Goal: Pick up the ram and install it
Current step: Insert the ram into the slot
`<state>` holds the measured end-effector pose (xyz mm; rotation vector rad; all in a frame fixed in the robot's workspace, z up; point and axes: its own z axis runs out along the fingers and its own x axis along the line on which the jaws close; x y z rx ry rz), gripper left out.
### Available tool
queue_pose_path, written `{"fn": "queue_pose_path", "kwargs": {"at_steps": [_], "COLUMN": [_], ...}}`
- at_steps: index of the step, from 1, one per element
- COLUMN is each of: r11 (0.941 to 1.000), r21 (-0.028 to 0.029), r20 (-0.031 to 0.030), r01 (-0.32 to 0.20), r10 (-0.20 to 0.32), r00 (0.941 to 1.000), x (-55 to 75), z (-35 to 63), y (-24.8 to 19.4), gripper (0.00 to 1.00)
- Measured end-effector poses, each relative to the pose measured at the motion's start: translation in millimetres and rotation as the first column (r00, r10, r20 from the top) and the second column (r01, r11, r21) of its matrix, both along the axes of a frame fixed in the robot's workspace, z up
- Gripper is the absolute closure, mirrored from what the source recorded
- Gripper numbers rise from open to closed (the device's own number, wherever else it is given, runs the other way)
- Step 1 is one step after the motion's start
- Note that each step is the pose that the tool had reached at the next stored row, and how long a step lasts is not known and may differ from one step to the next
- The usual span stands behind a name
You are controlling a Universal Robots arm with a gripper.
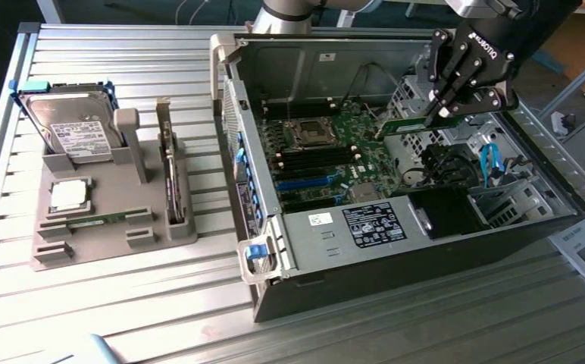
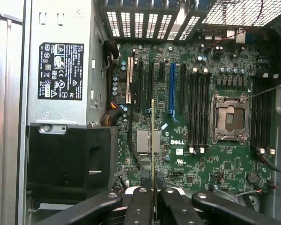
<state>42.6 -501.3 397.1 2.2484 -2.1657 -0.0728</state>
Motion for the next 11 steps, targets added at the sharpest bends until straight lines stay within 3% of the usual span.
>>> {"fn": "queue_pose_path", "kwargs": {"at_steps": [6,8,11], "r11": [1.0000,1.0000,1.0000], "r21": [0.0001,-0.0008,-0.0006], "r20": [0.0000,0.0000,0.0000], "r01": [0.000,0.000,0.000], "r10": [0.000,0.000,0.000], "r00": [1.0000,1.0000,1.0000], "x": [0.0,-1.1,-18.1], "z": [-0.1,-3.3,-17.5], "y": [0.2,6.4,26.0], "gripper": [0.87,0.87,0.87]}}
